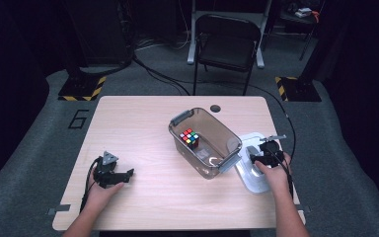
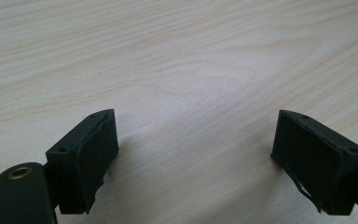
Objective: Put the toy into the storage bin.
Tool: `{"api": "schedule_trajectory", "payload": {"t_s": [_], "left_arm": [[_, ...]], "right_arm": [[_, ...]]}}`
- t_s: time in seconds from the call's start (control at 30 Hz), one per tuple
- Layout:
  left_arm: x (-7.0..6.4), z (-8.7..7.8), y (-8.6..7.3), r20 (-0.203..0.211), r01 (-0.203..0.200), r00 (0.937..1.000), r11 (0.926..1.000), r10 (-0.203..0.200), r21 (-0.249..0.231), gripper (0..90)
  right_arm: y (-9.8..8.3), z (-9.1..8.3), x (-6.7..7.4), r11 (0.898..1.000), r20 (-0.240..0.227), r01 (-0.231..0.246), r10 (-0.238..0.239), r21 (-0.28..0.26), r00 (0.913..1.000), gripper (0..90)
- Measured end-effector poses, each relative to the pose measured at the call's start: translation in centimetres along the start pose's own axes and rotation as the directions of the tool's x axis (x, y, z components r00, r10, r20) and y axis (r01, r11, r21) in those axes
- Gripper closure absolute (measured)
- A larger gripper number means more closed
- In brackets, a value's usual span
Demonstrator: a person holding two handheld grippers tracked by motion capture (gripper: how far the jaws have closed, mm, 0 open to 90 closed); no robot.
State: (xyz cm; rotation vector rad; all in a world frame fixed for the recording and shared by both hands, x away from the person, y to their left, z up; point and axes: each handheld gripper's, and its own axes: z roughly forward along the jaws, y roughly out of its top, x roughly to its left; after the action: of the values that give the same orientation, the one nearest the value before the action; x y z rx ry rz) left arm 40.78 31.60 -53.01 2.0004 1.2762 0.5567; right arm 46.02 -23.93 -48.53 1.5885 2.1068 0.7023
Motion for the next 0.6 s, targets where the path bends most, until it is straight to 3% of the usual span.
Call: {"api": "schedule_trajectory", "payload": {"t_s": [0.43, 0.47, 0.6], "left_arm": [[0.03, 0.01, 0.01, 0.001, -0.003, 1.0000, 1.0000, 0.003, -0.001, 13.9], [0.03, 0.01, 0.01, 0.001, -0.003, 1.0000, 1.0000, 0.003, -0.001, 13.8], [0.03, 0.01, 0.01, 0.001, -0.003, 1.0000, 1.0000, 0.003, -0.001, 13.8]], "right_arm": [[-0.12, 0.62, 0.49, 1.000, -0.008, 0.005, -0.005, 0.028, 1.0000, 48.7], [-0.12, 0.69, 0.41, 0.999, -0.008, 0.026, -0.025, 0.021, 0.9996, 51.1], [-0.09, 0.66, 0.54, 0.999, -0.012, 0.030, -0.029, 0.016, 0.9995, 59.3]]}}
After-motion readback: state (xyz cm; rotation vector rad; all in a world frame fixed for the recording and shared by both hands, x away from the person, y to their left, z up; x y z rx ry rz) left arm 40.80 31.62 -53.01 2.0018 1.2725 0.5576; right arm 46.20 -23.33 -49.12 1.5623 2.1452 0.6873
